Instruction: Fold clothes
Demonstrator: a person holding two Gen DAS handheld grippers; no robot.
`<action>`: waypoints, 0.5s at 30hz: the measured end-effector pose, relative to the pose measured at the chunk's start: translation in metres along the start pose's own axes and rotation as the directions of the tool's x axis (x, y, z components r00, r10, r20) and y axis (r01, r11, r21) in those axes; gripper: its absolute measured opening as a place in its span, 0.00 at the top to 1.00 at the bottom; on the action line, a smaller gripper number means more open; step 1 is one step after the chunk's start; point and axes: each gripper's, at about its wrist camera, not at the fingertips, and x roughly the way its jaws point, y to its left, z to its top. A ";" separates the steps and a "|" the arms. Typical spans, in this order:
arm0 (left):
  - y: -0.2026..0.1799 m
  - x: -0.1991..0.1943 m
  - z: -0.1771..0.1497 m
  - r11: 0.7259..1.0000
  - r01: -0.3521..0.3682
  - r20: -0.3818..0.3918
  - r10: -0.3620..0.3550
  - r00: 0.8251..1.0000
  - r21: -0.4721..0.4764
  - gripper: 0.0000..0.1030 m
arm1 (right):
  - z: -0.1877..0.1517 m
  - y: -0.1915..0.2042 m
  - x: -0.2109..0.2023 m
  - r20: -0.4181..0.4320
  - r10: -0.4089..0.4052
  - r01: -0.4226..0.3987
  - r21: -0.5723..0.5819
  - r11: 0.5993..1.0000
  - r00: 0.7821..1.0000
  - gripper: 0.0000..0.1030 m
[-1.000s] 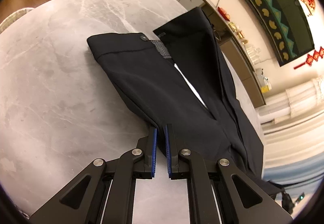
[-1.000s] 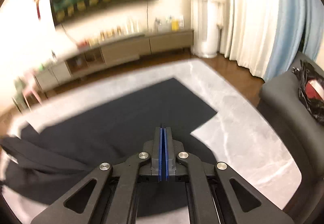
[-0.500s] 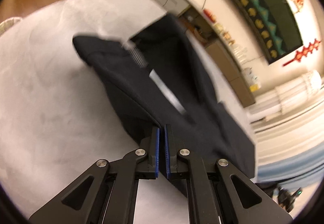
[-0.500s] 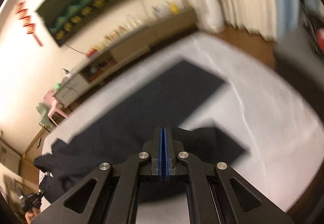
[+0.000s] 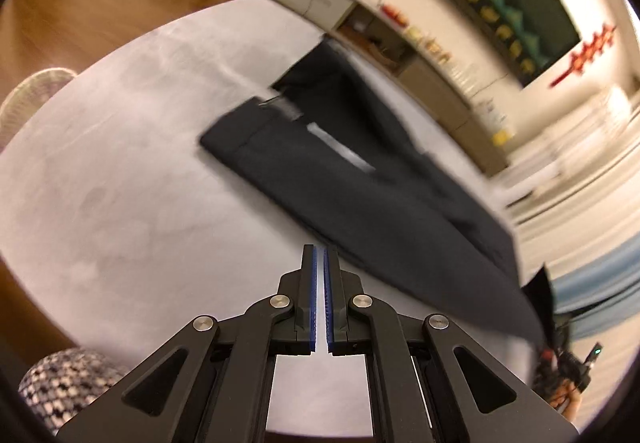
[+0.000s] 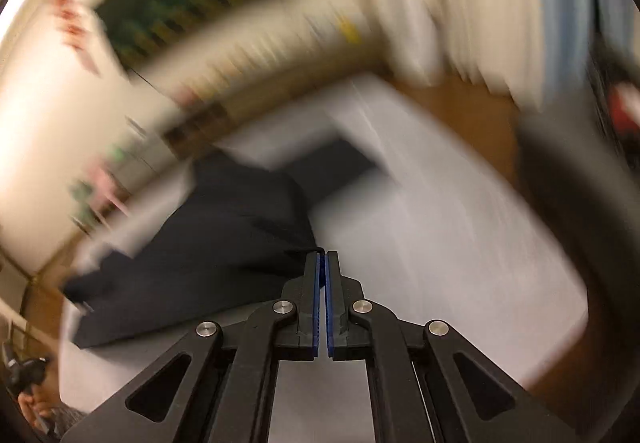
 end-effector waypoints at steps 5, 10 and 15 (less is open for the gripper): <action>0.007 -0.009 0.013 0.998 -0.003 0.018 0.004 1.000 -0.064 0.97 | -0.003 -0.053 0.025 -0.073 -0.145 0.152 0.102 0.983 0.987 0.88; -0.002 0.008 0.043 0.999 -0.035 0.043 0.037 0.998 -0.033 0.89 | 0.020 -0.009 0.013 0.016 -0.103 0.104 -0.041 0.994 0.995 0.71; -0.020 0.069 0.080 0.989 -0.129 -0.014 0.130 0.991 0.075 0.85 | 0.018 0.086 0.062 -0.059 -0.051 0.030 -0.319 0.947 0.997 0.69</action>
